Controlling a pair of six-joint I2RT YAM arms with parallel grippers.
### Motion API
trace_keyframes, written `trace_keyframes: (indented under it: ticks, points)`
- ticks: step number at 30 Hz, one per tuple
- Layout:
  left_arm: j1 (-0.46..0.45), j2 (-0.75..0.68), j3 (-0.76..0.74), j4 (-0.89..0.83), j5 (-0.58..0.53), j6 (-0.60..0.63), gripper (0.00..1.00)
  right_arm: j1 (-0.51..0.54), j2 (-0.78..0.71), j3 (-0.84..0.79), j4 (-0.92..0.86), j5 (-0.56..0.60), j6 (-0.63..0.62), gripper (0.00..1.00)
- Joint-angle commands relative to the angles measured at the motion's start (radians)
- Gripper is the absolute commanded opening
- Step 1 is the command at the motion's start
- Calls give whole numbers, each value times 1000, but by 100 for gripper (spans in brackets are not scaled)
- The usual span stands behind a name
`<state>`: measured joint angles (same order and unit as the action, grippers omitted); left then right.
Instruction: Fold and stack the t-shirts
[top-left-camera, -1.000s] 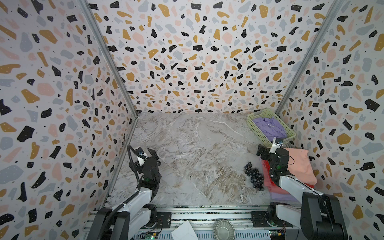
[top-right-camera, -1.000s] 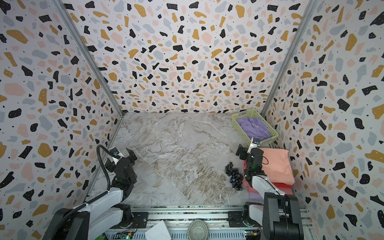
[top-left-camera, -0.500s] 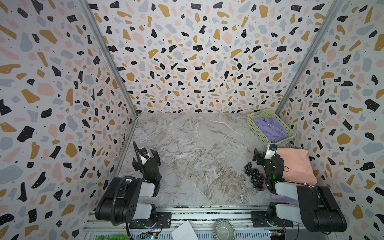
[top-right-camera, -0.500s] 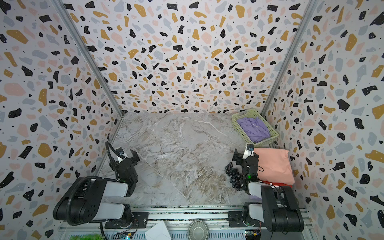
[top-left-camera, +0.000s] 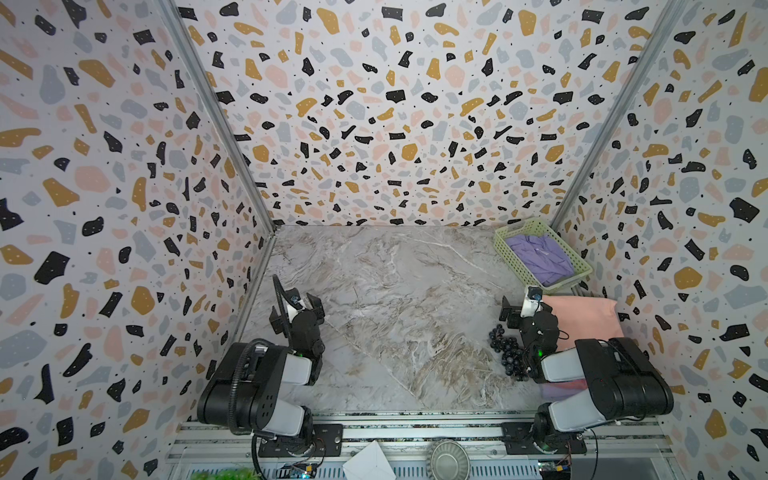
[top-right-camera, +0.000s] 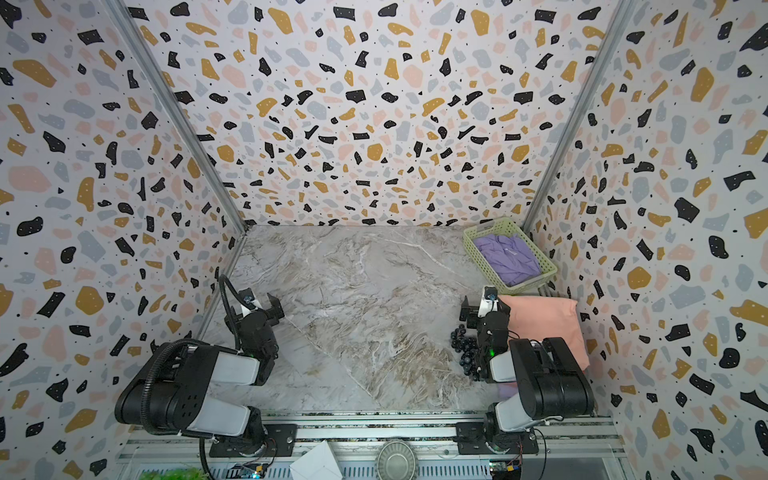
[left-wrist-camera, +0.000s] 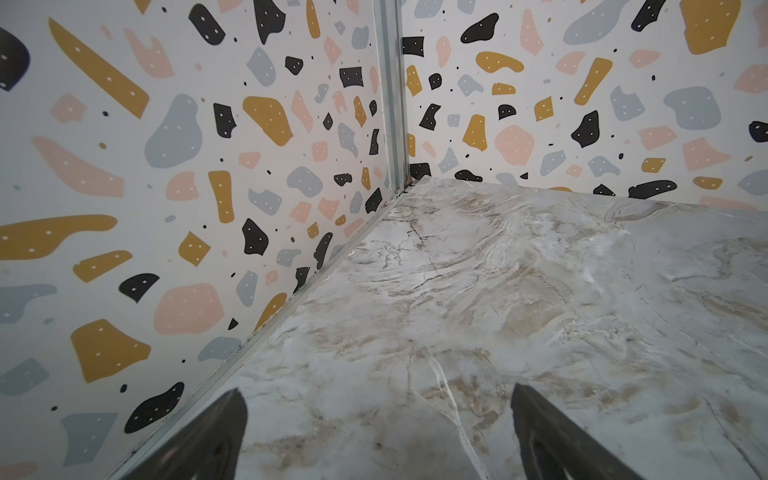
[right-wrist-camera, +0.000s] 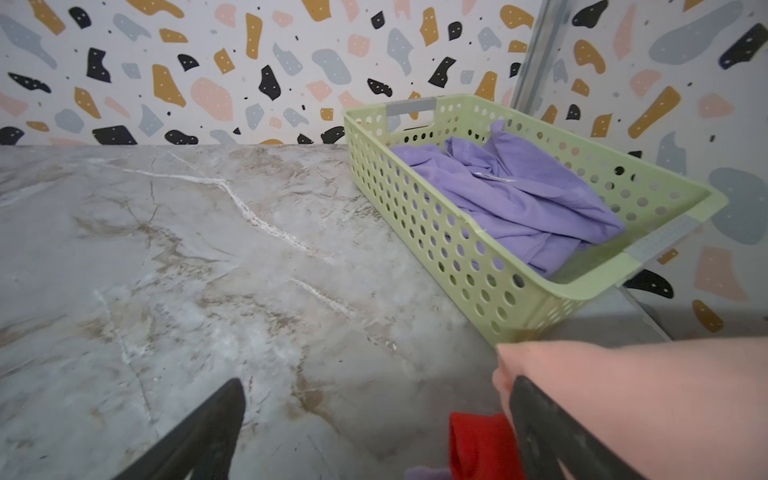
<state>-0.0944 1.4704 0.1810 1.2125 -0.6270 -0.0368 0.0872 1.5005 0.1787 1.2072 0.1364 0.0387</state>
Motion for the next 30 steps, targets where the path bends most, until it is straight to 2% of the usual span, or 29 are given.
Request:
trace_keyframes:
  ticks: [1,20,24,30]
  points:
    - [4,7,20,42,0,10,100,7,-5,22,55,19,-27,99]
    - [16,6,28,26,5,-5,100,3,-11,18,55,12,-27,99]
    - [16,1,20,31,-60,-33,99,5,-10,18,56,15,-28,99]
    - [16,-4,15,37,-65,-36,100,7,-10,20,52,15,-30,99]
